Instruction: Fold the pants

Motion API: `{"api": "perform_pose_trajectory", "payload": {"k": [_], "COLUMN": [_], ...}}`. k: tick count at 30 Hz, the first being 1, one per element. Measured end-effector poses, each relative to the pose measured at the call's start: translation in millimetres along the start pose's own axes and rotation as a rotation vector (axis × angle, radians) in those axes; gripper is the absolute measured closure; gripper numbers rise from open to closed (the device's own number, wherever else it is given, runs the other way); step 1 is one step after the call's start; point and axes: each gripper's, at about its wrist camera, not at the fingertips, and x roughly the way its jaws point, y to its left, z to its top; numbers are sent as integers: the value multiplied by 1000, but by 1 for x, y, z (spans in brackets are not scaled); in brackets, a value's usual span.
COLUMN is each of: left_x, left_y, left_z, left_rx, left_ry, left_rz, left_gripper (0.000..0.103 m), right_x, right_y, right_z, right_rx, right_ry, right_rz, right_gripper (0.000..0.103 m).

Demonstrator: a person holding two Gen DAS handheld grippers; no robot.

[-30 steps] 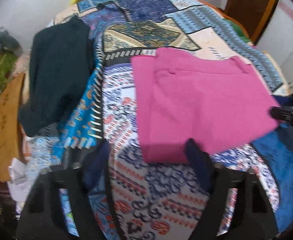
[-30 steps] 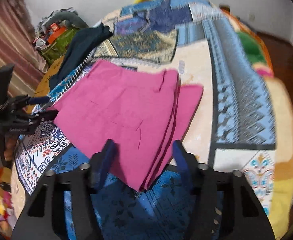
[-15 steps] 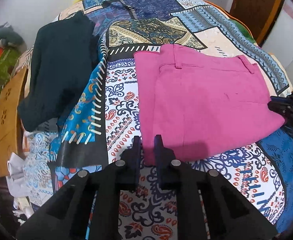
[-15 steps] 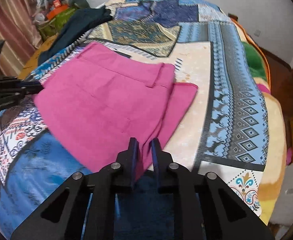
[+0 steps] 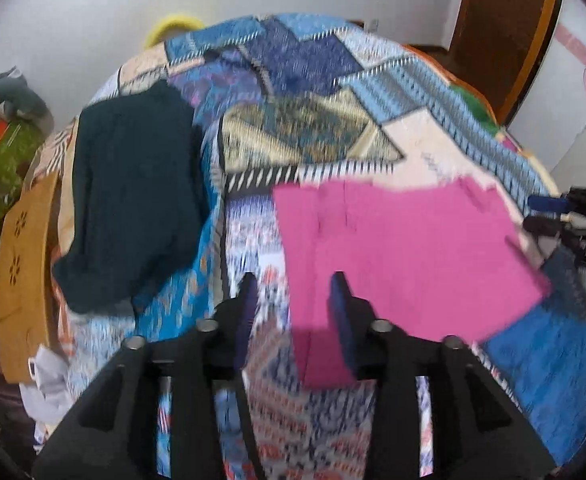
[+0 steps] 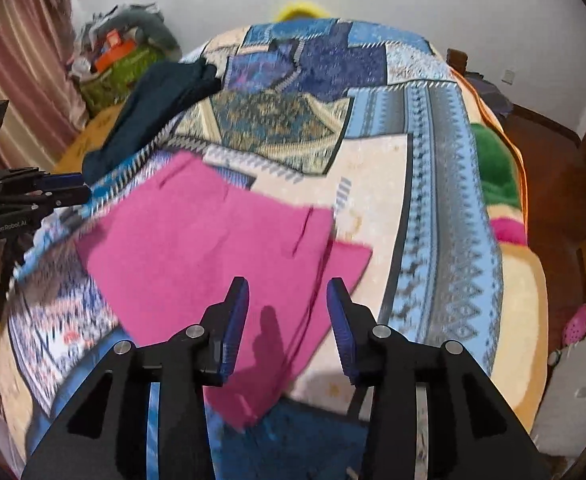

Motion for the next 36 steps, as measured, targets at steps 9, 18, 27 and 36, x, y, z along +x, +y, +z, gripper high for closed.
{"api": "perform_pose_trajectory", "payload": {"k": [9, 18, 27, 36], "left_x": [61, 105, 110, 54], "left_y": [-25, -31, -26, -29], "left_z": [48, 41, 43, 43], "left_rx": [11, 60, 31, 0], "left_ry": [67, 110, 115, 9], "left_rz": [-103, -9, 35, -5], "left_gripper": [57, 61, 60, 55], "right_x": [53, 70, 73, 38], "right_y": [-20, -21, -24, 0], "right_z": [26, 26, 23, 28], "right_rx": [130, 52, 15, -28], "right_ry": [59, 73, 71, 11], "right_rz": [50, 59, 6, -29], "right_gripper": [66, 74, 83, 62]}}
